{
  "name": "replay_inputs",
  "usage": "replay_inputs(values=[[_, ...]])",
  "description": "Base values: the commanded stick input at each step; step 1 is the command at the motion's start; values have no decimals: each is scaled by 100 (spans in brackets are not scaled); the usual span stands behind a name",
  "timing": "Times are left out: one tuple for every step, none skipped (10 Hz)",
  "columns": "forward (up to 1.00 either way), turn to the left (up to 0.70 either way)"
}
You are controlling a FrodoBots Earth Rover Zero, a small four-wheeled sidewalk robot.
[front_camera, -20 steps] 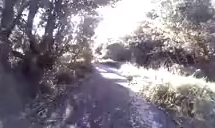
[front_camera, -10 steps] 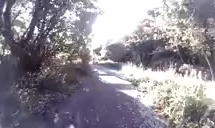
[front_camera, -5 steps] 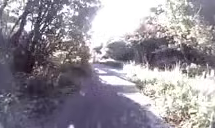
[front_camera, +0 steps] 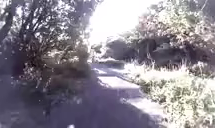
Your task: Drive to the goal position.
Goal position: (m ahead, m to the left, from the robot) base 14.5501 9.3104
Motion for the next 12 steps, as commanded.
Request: replay_inputs(values=[[70, 0], [70, 0], [70, 0], [70, 0], [70, -1], [70, -11], [70, -14], [70, -14], [70, -14], [70, -14], [70, -14], [70, -14]])
